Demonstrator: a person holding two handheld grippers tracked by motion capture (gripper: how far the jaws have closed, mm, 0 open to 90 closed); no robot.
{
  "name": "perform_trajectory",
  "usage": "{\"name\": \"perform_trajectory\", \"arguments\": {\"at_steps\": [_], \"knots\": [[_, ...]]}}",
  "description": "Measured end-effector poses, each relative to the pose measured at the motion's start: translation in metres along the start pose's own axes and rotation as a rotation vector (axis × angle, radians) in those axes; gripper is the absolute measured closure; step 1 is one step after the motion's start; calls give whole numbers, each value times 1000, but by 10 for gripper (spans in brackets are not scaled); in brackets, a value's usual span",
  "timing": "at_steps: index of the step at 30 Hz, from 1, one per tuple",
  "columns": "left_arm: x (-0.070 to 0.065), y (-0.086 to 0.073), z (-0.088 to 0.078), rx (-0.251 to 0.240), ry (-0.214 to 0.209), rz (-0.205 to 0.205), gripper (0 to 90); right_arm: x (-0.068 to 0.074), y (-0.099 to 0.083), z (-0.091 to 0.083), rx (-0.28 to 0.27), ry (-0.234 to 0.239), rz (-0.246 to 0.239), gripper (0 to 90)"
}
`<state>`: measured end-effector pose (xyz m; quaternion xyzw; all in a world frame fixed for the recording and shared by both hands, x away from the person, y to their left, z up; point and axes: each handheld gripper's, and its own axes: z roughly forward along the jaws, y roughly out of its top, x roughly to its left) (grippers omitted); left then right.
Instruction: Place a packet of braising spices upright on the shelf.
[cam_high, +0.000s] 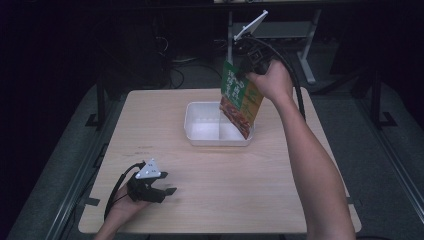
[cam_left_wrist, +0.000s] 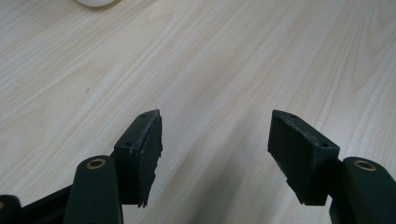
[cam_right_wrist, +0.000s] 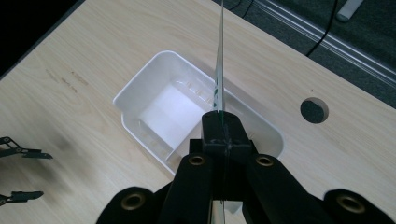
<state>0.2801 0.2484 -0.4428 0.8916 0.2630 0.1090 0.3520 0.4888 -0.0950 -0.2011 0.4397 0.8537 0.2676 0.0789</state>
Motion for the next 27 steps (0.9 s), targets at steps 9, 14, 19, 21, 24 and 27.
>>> {"name": "perform_trajectory", "arguments": {"at_steps": [9, 14, 19, 21, 24, 27], "knots": [[0, 0, -1, -3, 0, -1, 345, -1, -1, 7, 13, -8, 2, 900], [0, 0, -1, -3, 0, 0, 345, 0, 0, 11, 22, -12, 1, 900], [0, 0, -1, -6, 1, 0, 345, -1, -2, 20, 32, -10, 10, 900], [0, 0, -1, -6, 2, -1, 346, -3, -3, 23, 33, -9, 16, 900], [0, 0, -1, -6, 2, -3, 345, -5, -5, 28, 37, -8, 28, 900], [0, 0, -1, -5, 1, -3, 345, -5, -5, 30, 45, -15, 25, 900]]}}
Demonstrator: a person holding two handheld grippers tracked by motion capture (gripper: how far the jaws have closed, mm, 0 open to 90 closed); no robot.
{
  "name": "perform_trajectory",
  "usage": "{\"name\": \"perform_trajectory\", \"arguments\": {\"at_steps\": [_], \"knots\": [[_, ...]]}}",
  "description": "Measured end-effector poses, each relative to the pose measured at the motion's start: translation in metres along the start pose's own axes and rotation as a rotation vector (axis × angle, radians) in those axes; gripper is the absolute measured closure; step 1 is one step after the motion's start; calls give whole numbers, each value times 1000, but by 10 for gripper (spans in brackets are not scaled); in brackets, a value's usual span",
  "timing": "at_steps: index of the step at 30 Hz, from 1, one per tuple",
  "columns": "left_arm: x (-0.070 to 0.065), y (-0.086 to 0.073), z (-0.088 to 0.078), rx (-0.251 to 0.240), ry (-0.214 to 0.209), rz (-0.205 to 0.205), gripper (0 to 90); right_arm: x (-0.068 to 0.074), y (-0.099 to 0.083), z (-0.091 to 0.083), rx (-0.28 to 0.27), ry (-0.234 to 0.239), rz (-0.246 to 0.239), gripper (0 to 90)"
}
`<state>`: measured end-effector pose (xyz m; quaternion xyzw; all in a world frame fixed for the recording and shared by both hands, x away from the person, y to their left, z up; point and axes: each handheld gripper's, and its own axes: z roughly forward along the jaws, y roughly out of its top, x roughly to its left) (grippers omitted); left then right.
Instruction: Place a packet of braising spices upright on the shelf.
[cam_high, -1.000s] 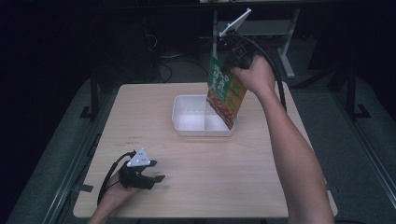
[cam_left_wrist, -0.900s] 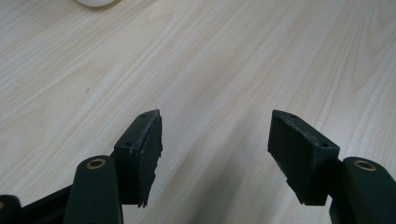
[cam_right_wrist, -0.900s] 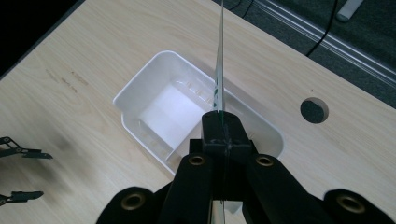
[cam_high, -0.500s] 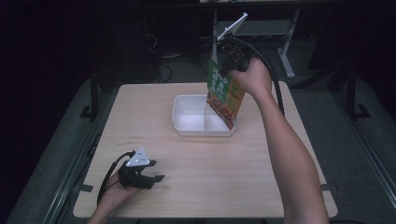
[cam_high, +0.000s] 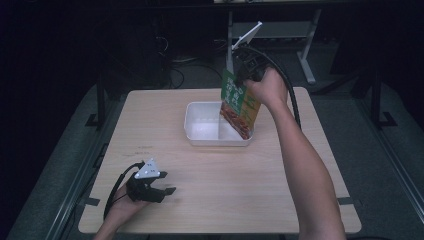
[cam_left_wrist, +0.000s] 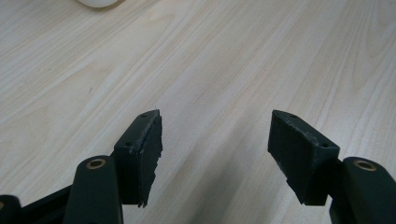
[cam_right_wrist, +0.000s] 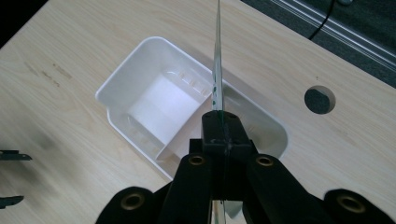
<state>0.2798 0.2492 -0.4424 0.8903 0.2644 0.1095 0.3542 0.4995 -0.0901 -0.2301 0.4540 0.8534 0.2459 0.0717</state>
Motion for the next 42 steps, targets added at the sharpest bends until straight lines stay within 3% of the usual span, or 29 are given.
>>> {"name": "perform_trajectory", "arguments": {"at_steps": [8, 15, 18, 21, 26, 29, 33, 36, 42], "knots": [[-1, 0, 0, 2, -1, 2, 345, -3, -4, 12, 12, -1, 16, 900], [-1, 0, 1, 3, 0, 4, 345, -8, -8, 14, -20, 12, 32, 895], [-1, 0, 0, 2, 0, 6, 345, -11, -13, 15, -38, 32, 51, 829], [-1, 0, 0, 3, 0, 7, 344, -13, -19, 19, -17, 15, 47, 781], [-1, 0, 1, 3, 1, 6, 344, -18, -33, 17, -48, 39, 50, 728], [-1, 0, 1, 5, 1, 5, 344, -21, -44, 15, -62, 47, 49, 737], [-2, 1, 3, 9, 1, 6, 344, -24, -55, 14, -65, 70, 45, 842], [-2, 1, 3, 10, 1, 6, 344, -22, -58, 13, -69, 72, 34, 889], [-2, 1, 3, 9, 1, 4, 344, -12, -53, 13, -63, 57, 5, 893]]}}
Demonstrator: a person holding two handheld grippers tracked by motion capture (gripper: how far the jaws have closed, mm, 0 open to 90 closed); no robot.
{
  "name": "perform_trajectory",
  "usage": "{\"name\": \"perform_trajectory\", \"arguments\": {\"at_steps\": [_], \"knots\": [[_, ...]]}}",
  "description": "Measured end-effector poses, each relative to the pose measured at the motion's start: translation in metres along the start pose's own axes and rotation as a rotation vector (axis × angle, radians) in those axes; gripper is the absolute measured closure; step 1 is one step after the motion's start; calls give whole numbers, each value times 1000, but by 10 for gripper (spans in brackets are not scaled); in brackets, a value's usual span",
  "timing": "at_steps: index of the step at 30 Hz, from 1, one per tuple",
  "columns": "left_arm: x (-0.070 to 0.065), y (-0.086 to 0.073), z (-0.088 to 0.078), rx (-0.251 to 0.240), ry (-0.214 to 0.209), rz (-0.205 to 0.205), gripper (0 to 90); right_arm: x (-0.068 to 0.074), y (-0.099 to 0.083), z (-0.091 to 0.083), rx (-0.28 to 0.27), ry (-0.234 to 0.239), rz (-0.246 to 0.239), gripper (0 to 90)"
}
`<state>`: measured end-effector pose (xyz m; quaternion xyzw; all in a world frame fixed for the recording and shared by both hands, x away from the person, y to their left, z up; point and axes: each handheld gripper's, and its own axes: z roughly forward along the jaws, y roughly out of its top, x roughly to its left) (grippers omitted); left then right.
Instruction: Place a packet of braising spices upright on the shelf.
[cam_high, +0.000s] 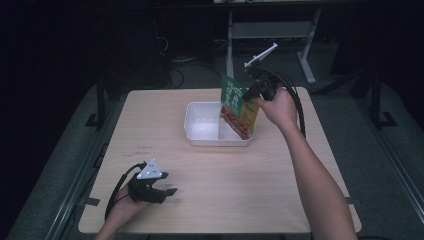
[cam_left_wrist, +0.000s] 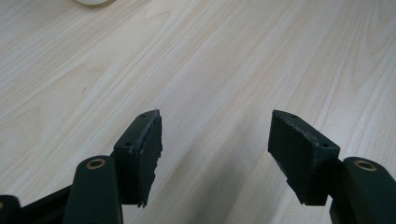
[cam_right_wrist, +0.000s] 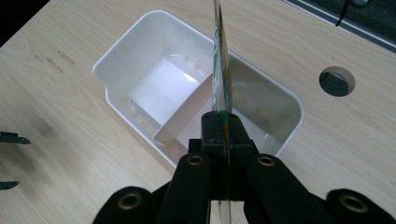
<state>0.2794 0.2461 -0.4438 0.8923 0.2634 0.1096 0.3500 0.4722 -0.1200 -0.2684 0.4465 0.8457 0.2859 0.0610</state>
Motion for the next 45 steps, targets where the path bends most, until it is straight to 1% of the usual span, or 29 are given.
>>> {"name": "perform_trajectory", "arguments": {"at_steps": [3, 9, 10, 16, 17, 24, 27, 29, 31, 38, 39, 40, 42, 43, 45], "knots": [[0, 0, 0, 0, -1, 0, 344, 6, 6, 2, 3, -6, -6, 893], [0, 0, 0, -1, 0, 2, 344, 8, 9, 8, 22, -13, 6, 893], [0, 0, 0, -1, -1, 2, 344, 9, 10, 9, 20, -3, 12, 893], [0, 0, 0, -1, -1, 4, 344, 14, 14, 14, 22, -6, 6, 893], [0, 0, 0, -1, -2, 4, 344, 13, 15, 15, 18, -16, 12, 894], [0, 0, 0, -1, -2, 3, 344, 7, 12, 13, 0, -15, 35, 891], [0, 0, 0, 0, -2, 4, 343, 6, 11, 13, -6, -9, 36, 881], [0, 0, 0, 0, -2, 3, 343, 5, 10, 13, -12, 0, 36, 844], [0, 0, 0, 1, -3, 1, 343, 5, 9, 13, -4, -15, 38, 809], [0, 0, 1, 2, -3, 3, 343, 2, 4, 8, -20, 1, 46, 757], [0, 0, 1, 3, -4, 4, 343, 1, 4, 7, -22, 2, 46, 738], [0, 0, 1, 2, -4, 3, 343, 0, 1, 5, -24, 4, 51, 699], [0, 0, 1, 3, -5, 3, 343, -1, 1, 4, -26, 3, 52, 691], [-1, 0, 1, 3, -5, 2, 342, -3, -2, 2, -34, 4, 59, 671], [-1, 0, 1, 3, -5, 2, 342, -5, -4, -1, -37, 14, 64, 664]]}}
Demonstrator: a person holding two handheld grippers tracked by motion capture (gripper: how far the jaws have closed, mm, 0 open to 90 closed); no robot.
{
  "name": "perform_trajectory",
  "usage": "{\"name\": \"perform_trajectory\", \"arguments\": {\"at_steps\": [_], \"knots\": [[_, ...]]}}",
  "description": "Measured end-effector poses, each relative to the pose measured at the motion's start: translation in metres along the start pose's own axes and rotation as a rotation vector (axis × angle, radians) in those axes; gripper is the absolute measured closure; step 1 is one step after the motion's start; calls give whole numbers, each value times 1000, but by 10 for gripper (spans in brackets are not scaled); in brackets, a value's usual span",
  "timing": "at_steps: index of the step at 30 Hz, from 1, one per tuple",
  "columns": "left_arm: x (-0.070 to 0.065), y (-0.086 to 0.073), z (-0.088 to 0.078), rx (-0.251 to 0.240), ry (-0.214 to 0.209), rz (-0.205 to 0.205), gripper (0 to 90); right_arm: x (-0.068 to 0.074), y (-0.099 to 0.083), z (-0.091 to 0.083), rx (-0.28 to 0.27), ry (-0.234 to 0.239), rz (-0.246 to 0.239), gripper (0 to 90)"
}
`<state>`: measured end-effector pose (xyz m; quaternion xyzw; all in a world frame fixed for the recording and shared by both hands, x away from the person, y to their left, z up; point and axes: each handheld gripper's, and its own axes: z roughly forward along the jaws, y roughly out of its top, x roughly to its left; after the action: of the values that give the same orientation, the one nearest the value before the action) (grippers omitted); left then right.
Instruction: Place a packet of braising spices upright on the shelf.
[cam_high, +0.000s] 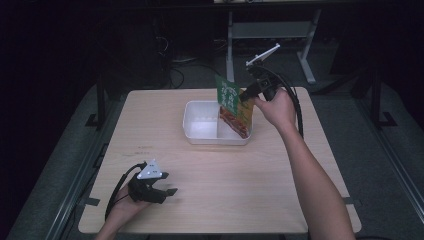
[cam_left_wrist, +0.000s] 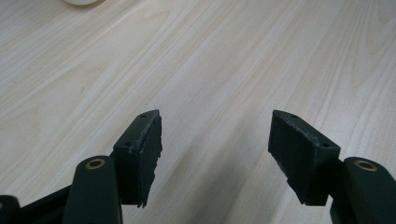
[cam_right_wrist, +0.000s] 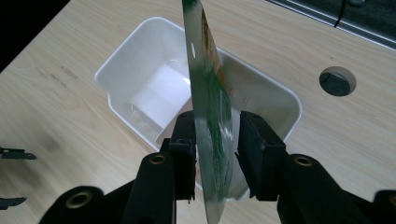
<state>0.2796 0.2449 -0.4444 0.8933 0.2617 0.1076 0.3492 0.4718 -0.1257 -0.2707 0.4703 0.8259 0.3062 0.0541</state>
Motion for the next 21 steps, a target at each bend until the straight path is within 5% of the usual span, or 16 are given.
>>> {"name": "perform_trajectory", "arguments": {"at_steps": [21], "knots": [[0, 0, 1, 4, 4, 2, 337, -4, -27, -16, -41, 63, -8, 549]]}}
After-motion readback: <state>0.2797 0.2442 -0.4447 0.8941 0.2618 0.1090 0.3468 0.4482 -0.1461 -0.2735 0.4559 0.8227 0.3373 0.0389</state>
